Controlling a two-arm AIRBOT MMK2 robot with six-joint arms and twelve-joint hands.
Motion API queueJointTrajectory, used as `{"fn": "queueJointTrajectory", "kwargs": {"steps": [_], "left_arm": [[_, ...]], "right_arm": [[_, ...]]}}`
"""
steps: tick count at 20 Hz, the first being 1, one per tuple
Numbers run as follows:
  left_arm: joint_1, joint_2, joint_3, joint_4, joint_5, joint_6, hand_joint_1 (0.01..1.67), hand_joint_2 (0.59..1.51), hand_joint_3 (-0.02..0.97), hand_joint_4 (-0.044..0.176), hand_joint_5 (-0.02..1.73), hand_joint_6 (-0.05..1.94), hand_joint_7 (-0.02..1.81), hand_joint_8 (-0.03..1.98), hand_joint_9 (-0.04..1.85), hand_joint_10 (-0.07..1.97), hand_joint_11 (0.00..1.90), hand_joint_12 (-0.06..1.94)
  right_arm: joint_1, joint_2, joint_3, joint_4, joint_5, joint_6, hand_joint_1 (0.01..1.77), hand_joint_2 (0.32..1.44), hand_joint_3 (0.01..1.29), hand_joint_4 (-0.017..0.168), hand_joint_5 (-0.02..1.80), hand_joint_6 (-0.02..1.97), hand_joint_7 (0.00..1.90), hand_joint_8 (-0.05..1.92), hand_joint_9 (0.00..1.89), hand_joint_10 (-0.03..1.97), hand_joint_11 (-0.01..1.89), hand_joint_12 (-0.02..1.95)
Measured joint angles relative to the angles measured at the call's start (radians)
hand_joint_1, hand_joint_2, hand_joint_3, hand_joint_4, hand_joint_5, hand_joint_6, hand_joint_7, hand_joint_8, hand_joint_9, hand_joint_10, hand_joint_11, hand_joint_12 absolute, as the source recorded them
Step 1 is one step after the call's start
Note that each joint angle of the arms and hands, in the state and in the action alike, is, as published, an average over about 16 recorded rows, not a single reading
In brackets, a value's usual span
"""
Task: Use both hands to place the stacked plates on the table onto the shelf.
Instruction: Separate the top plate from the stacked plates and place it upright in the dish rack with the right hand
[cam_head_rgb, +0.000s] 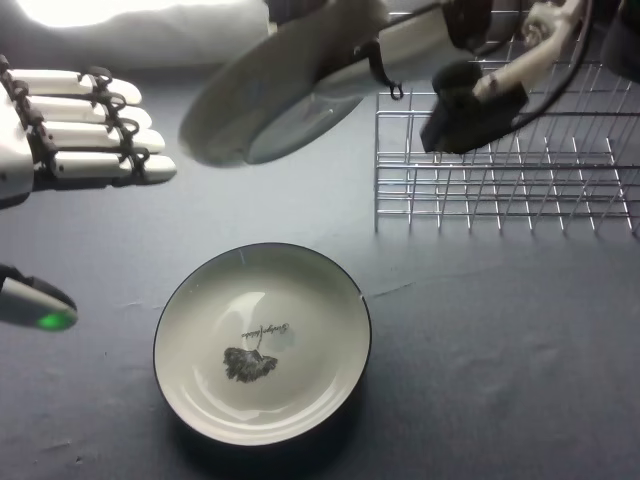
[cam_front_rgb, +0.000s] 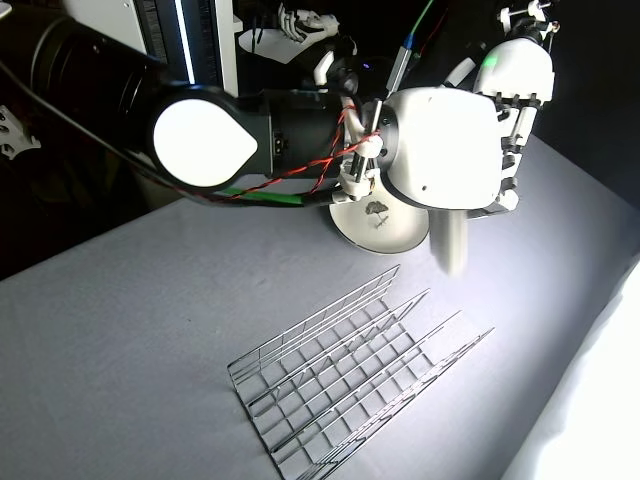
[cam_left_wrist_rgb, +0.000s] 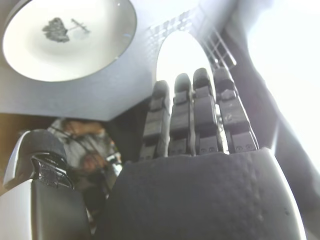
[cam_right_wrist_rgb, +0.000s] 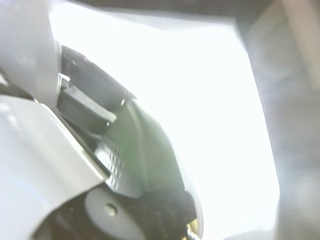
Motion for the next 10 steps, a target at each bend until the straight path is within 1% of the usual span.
{"fn": "queueJointTrajectory", "kwargs": {"steps": [4, 10], "left_arm": [[-0.006, 0.002, 0.002, -0.027, 0.065, 0.007, 0.02, 1.042, 0.011, 0.0, 0.14, 0.01, 0.16, 0.0, 0.14, 0.01, 0.03, 0.19], [-0.013, 0.001, 0.012, -0.061, 0.161, 0.024, 0.02, 1.042, 0.011, 0.0, 0.14, 0.01, 0.15, 0.0, 0.14, 0.01, 0.02, 0.21]], "right_arm": [[0.023, 0.0, -0.001, 0.036, -0.033, 0.039, 1.35, 1.01, 0.01, -0.008, 0.93, 0.92, 1.08, 0.82, 0.93, 1.14, 0.61, 1.45], [0.045, 0.0, -0.002, 0.072, -0.062, 0.06, 1.35, 1.01, 0.01, -0.008, 0.92, 0.91, 1.07, 0.84, 0.92, 1.16, 0.62, 1.46]]}}
